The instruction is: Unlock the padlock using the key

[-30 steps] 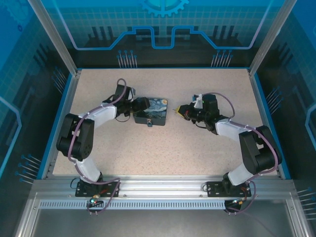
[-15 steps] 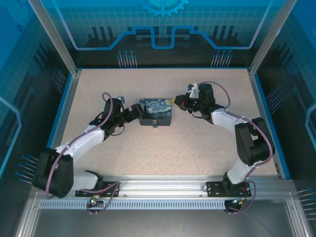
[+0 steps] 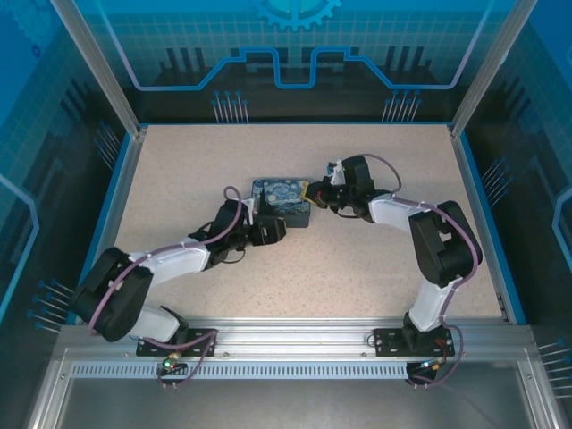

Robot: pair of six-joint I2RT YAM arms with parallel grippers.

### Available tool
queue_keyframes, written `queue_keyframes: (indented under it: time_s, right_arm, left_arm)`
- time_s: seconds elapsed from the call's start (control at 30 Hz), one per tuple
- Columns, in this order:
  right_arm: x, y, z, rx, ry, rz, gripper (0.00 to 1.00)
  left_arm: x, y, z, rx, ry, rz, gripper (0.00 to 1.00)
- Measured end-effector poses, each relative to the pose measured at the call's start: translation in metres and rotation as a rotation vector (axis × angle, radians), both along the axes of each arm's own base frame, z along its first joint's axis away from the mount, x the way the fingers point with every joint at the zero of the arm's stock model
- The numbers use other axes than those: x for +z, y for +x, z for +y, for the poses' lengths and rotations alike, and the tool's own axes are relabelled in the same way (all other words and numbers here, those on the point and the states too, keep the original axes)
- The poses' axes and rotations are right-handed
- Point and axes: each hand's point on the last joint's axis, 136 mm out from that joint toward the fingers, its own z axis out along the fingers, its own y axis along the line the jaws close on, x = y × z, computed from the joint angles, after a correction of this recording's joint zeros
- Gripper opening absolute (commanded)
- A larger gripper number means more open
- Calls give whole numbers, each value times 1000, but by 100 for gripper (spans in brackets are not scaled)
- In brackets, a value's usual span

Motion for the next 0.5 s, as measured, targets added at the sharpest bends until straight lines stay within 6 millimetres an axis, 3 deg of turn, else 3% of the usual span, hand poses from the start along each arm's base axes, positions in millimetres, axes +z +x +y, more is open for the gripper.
queue_keyframes:
  time_s: [0.3,0.5]
  right_arm:
    - [-10,1,3,-6,-28,33,0]
    - [-12,2,3,-4,-40,43,0]
  left_arm:
    - [-27,6,-22,-97,58,-68,98]
    - [-32,13,-30,-120,100,-146,96]
